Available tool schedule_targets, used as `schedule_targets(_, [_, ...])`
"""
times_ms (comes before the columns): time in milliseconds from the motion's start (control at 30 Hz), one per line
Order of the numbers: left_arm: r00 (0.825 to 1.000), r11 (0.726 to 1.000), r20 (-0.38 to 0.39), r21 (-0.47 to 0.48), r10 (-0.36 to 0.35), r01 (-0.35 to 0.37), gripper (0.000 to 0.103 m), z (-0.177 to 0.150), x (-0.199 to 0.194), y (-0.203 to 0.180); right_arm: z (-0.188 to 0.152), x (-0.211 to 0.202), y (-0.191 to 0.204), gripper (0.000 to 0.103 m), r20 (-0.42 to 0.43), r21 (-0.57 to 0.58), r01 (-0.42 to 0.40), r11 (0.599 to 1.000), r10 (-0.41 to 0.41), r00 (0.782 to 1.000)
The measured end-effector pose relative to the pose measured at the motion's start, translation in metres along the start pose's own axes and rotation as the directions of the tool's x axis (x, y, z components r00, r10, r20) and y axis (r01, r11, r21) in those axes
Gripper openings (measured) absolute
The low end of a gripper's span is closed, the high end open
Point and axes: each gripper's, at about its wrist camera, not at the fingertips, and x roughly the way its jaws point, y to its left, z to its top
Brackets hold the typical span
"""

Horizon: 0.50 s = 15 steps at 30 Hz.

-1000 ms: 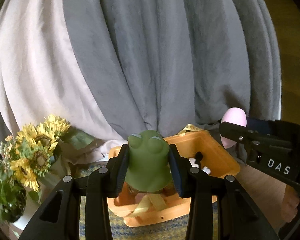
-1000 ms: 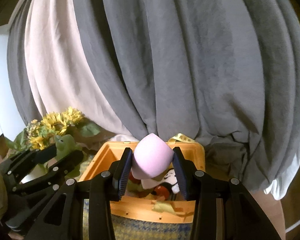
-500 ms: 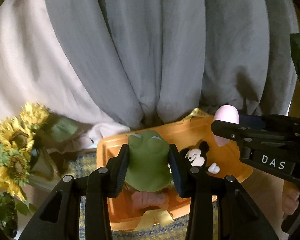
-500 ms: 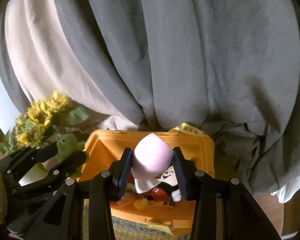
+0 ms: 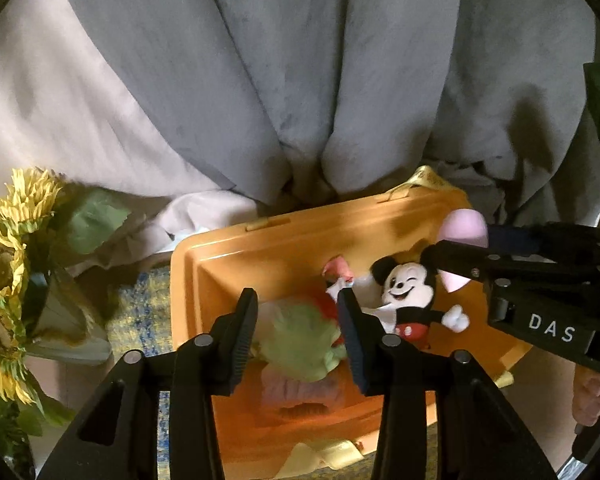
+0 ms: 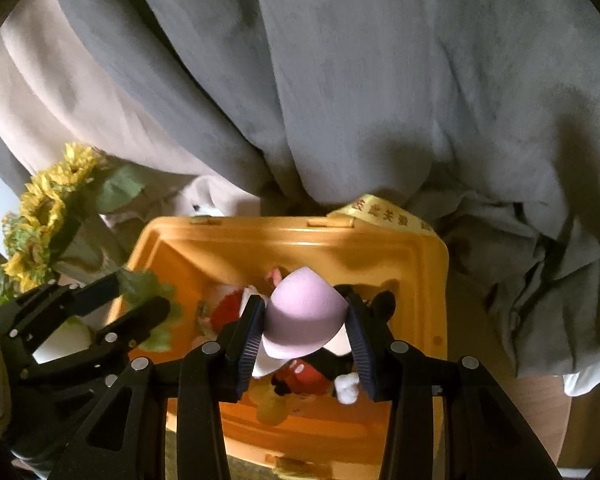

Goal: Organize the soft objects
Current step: 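Carry both toys over the orange crate and open both tools to drop them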

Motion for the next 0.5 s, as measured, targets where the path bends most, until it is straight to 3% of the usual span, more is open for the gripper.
schedule_targets(133, [1.000,1.000,-0.025,-0.007,0.014,-0.015,0.049,0.001,0.004,0.002,0.001,0.008,-0.004,0.046,-0.038,0.016,0.013,1.000,-0.013,0.999])
schedule_targets(233, [0.999,0.999,-0.023,-0.013,0.041,-0.042,0.056,-0.002,0.000,0.003,0.000,0.011,-0.006,0.058,-0.055,0.027,0.010,1.000,-0.009,0.998])
schedule_targets(367, [0.996,0.996,-0.019,-0.039,0.083,-0.084,0.061,-0.008,-0.009,0.007,-0.005,0.007,-0.004,0.059,-0.038,0.013,0.038,0.999,-0.037,0.999])
schedule_targets(500, [0.988,0.987,0.009,-0.062,0.151,-0.150,0.072,-0.019,-0.023,0.009,-0.014,-0.003,0.002,0.063,-0.007,-0.011,0.079,0.997,-0.079,0.997])
